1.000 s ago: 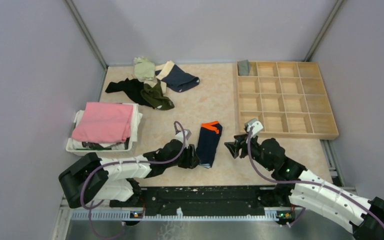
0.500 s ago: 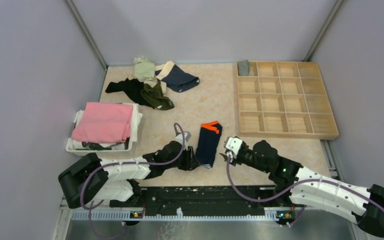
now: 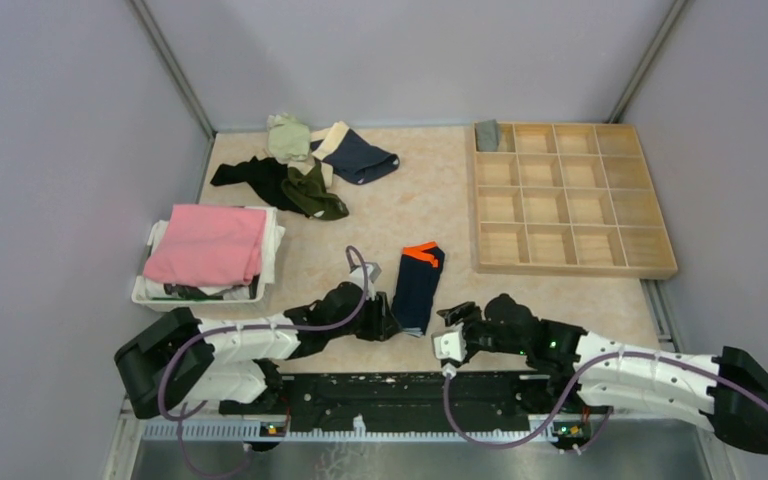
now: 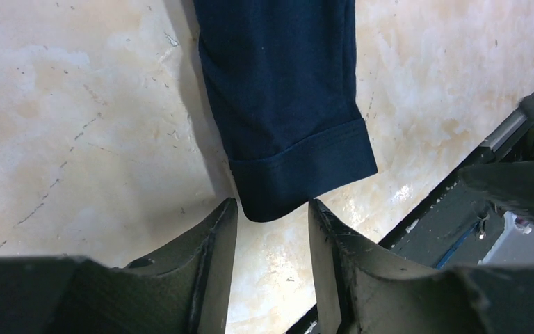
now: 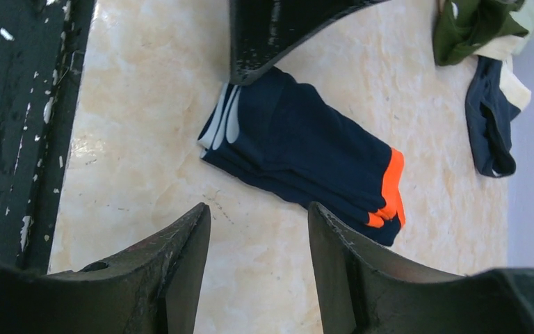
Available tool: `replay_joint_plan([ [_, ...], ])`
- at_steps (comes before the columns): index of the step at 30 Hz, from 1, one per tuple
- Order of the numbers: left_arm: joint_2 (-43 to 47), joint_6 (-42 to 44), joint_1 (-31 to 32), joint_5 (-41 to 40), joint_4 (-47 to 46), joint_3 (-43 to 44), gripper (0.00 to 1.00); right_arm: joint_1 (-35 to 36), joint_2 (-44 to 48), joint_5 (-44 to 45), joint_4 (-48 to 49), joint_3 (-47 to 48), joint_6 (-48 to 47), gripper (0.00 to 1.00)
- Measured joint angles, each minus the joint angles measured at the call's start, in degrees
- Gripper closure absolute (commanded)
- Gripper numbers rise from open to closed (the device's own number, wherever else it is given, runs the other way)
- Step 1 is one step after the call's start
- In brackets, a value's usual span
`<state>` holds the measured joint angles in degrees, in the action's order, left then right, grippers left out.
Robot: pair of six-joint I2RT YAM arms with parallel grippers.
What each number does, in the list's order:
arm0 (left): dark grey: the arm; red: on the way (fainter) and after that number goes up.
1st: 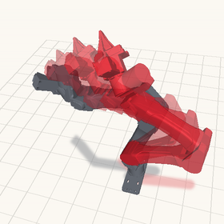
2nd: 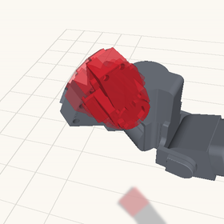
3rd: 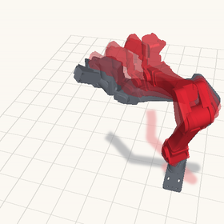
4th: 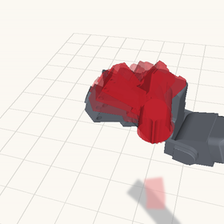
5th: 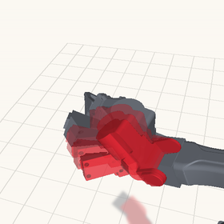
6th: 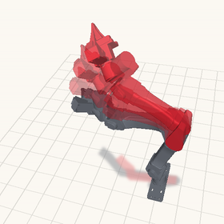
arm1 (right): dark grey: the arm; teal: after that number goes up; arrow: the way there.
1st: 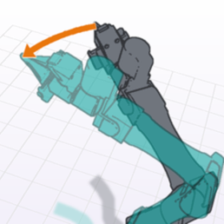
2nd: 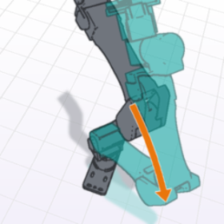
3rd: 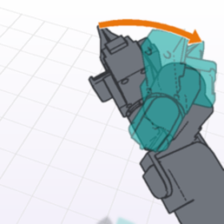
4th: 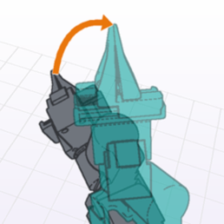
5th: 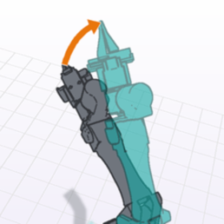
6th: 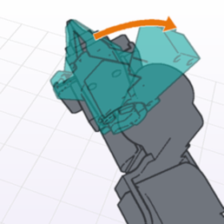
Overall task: Roll the underwear
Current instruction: Roll the underwear to the center of the board.
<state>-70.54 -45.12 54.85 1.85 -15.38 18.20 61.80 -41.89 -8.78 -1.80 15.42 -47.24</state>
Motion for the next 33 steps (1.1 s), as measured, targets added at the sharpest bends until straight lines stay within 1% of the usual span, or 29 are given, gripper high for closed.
replay_joint_plan([
  [9, 6.60, -0.57, 0.02, -2.80, 4.22, 0.02, 0.44, 4.07, -12.17, 4.28, 8.09, -0.17, -10.03, 0.46],
  [13, 9.66, -0.59, 0.02, -4.98, 6.73, 0.35, 0.42, 5.03, -15.52, 6.58, 11.91, -1.68, -13.86, 0.45],
  [18, 10.10, 0.15, -0.20, -8.90, 9.18, 2.19, 0.40, 6.01, -18.40, 8.63, 14.47, -2.29, -17.11, 0.46],
  [23, 6.97, 1.46, -1.46, -10.54, 8.61, 4.39, 0.39, 6.80, -20.98, 9.81, 16.37, -2.34, -19.39, 0.46],
  [29, -2.14, 2.99, -3.65, -10.25, 7.56, 6.47, 0.38, 7.10, -23.78, 10.34, 17.38, -2.34, -21.79, 0.47],
  [33, -3.85, 3.52, -3.72, -9.49, 6.38, 7.17, 0.37, 7.19, -25.05, 10.45, 18.99, -2.34, -22.84, 0.48],
])
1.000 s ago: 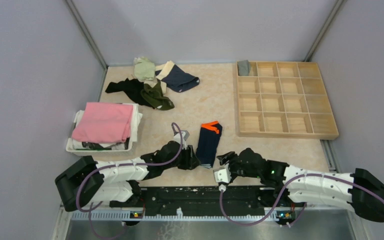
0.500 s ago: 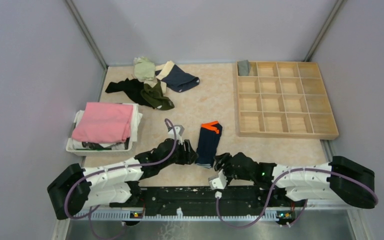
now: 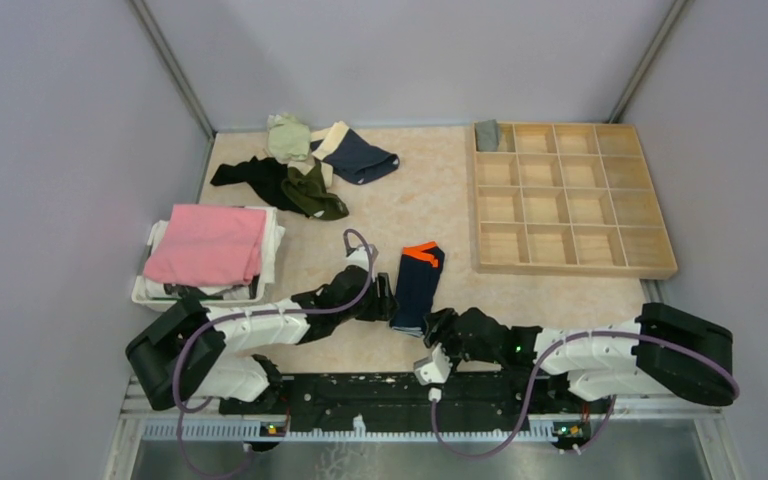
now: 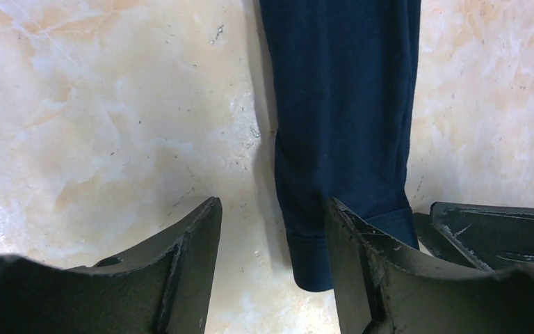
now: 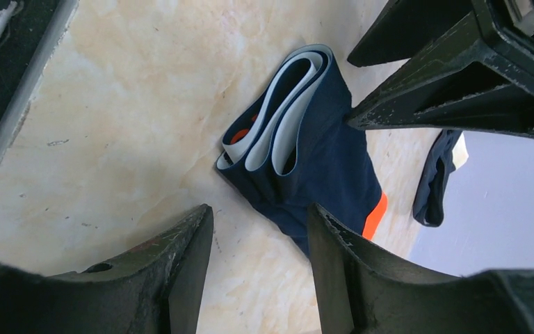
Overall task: Roll the underwear
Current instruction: Roll the underwear to the center of the board.
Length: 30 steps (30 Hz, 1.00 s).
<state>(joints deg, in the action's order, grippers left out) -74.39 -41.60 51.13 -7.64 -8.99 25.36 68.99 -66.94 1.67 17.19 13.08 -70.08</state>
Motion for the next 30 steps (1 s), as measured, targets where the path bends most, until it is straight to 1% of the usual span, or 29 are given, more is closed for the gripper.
replay_joint_plan([
  [8, -0.90, 1.18, 0.00, 1.07, -0.74, 0.13, 0.37, 0.42, -3.78, 0.07, 4.55, 0.24, -2.27, 0.48],
  [16, -1.29, 1.66, 0.00, 1.64, -0.79, 0.59, 0.37, 0.66, -6.10, -0.85, 4.79, 1.84, -3.87, 0.48],
  [20, -1.42, 1.73, 0.00, 1.79, -0.83, 0.59, 0.37, 0.66, -7.28, -1.60, 5.07, 2.40, -4.24, 0.57],
  [29, -2.01, 1.99, 0.00, 1.86, -1.36, 0.81, 0.37, 0.66, -8.57, -2.43, 4.48, 2.40, -4.13, 0.84],
  [30, -2.01, 2.10, 0.00, 1.92, -1.36, 0.81, 0.37, 0.66, -8.66, -2.43, 4.44, 2.40, -3.85, 0.88],
])
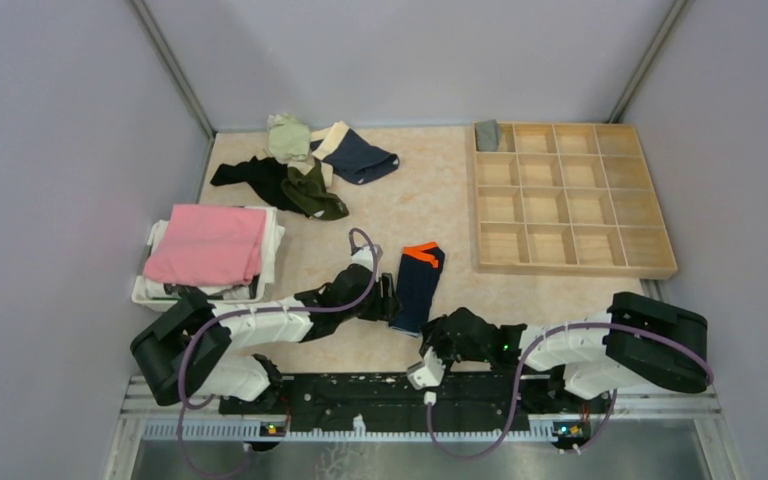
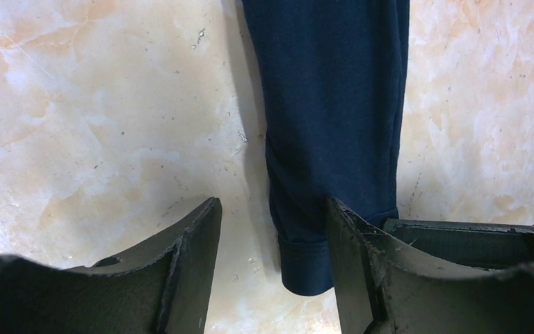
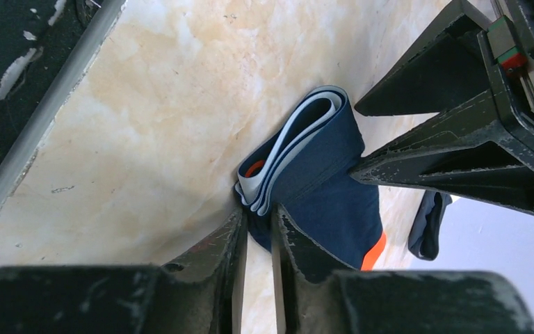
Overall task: Roll the underwear
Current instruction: Roll the underwear to the center of the board.
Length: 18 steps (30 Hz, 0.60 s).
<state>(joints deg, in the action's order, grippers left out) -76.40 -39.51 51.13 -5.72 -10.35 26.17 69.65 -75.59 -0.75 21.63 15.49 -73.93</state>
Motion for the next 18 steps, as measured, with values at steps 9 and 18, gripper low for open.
replay_joint_plan([
  [9, 0.98, 0.55, -0.13, 0.13, 1.14, -0.02, 0.37, 0.00, -0.22, -0.02, 1.46, -0.02, 2.27, 1.00],
  [18, 13.55, 4.04, -0.63, 1.64, 3.06, -0.02, 0.62, 0.00, 5.31, -2.75, 1.03, -0.13, 9.16, 1.00],
])
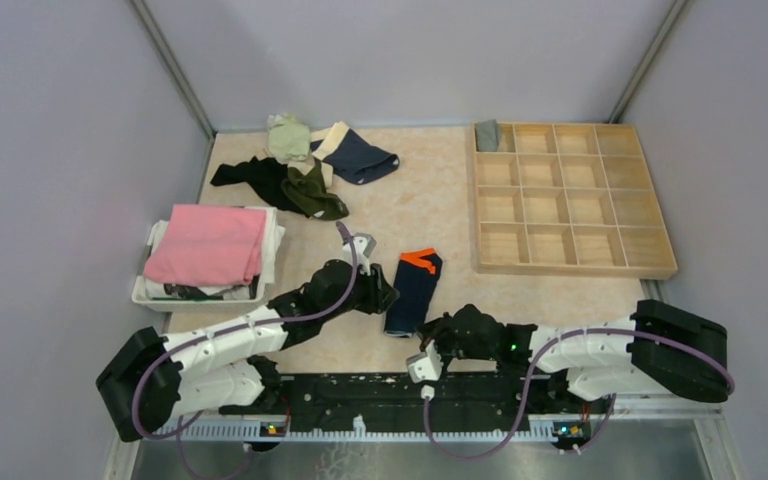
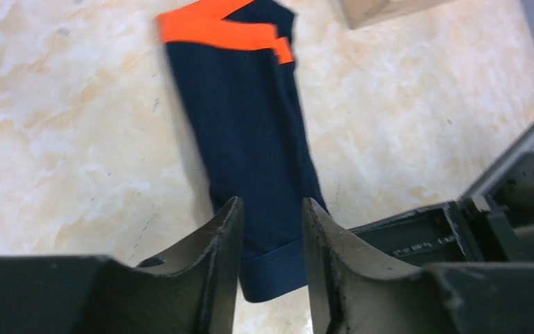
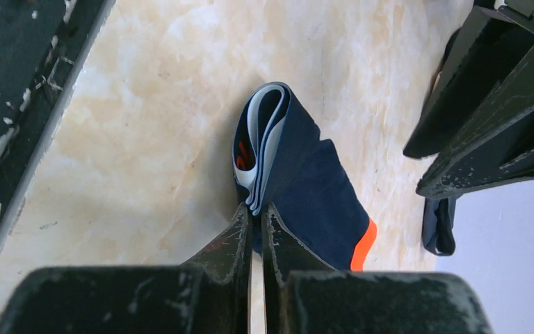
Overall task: Roll the underwear
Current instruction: Roll the underwear to the center of the board.
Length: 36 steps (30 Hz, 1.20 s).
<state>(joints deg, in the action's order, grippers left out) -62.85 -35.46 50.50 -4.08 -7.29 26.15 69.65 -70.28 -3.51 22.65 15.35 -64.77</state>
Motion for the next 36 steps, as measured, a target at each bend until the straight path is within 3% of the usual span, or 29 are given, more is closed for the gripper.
replay_joint_plan([
  [6, -1.31, 4.50, -0.07, 9.53, -5.31, 0.07, 0.93, 0.63, 1.62, -2.29, 0.39, -1.25, 4.22, 1.00],
  [9, -5.49, 5.92, -0.07, 14.10, -6.23, 0.33, 0.99, 1.49, 1.55, -2.89, -0.11, -1.97, 4.96, 1.00],
  [14, -7.45, 6.51, -0.07, 17.86, -5.57, 0.17, 0.99, 3.87, 1.55, -3.58, 0.02, -1.97, 5.35, 1.00],
  [25, 5.77, 6.25, -0.07, 20.28, -2.45, -4.68, 1.00, 8.24, 1.53, -5.40, 1.66, -2.86, 6.23, 1.00],
  [36, 4.81, 5.42, 0.28, 24.44, -1.49, -9.57, 1.00, 8.24, 1.20, -5.16, 6.34, -4.87, 14.21, 1.00],
])
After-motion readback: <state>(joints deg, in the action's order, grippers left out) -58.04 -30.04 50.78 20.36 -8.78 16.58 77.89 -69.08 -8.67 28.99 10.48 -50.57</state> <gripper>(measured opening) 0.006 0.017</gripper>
